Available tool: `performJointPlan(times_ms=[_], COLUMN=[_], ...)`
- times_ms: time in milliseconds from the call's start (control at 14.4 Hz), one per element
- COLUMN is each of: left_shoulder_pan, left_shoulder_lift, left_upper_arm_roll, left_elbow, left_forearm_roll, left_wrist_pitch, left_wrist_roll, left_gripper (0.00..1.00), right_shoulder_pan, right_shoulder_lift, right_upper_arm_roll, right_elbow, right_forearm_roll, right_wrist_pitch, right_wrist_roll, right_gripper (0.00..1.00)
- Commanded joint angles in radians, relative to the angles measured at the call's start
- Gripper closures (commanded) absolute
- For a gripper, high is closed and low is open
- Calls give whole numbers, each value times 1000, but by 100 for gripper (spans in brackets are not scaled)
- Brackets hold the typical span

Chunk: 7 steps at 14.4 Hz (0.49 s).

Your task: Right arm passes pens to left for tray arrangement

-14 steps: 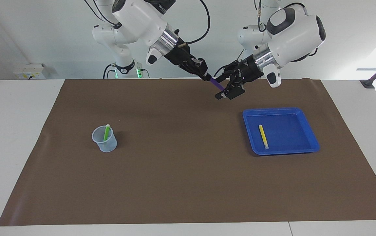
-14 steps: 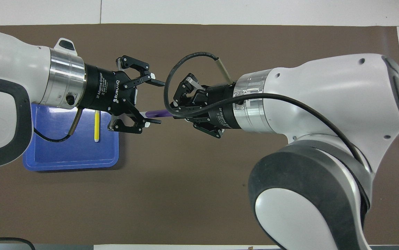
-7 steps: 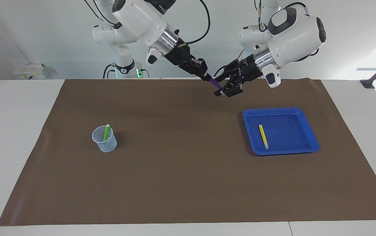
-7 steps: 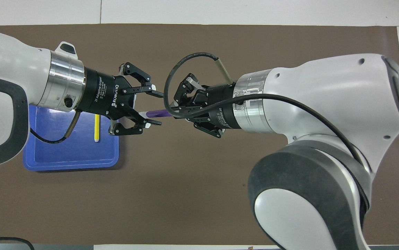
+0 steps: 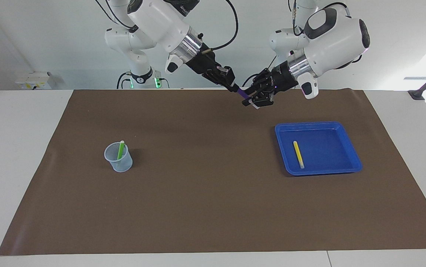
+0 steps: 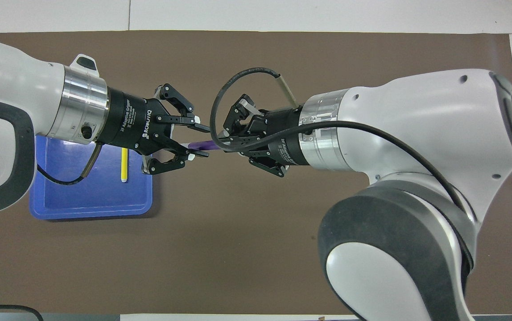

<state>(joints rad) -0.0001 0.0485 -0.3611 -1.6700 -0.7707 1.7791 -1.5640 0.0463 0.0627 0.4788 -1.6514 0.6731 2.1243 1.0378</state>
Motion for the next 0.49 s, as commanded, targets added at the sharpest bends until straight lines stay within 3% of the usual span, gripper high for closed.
performJointPlan(times_ms=[0, 69, 139, 416], left_shoulder_pan=[6, 6, 6, 17], left_shoulder_lift=[-36, -36, -44, -61], left_upper_arm_roll=[7, 7, 7, 8], left_elbow=[-33, -34, -37, -54], left_forearm_roll=[-10, -10, -10, -16], left_wrist_pitch=[-30, -33, -33, -26], left_wrist_roll=[-1, 4, 18, 41], left_gripper=[74, 93, 100, 100], right_shoulder_pan=[-2, -2, 0, 0], right_shoulder_lift=[6, 6, 6, 6], right_upper_arm_roll=[11, 11, 11, 11], right_elbow=[5, 4, 4, 4], right_forearm_roll=[-26, -26, -26, -26], right_wrist_pitch=[22, 22, 22, 20], right_wrist_roll=[25, 25, 24, 24], right_gripper=[100, 100, 100, 100])
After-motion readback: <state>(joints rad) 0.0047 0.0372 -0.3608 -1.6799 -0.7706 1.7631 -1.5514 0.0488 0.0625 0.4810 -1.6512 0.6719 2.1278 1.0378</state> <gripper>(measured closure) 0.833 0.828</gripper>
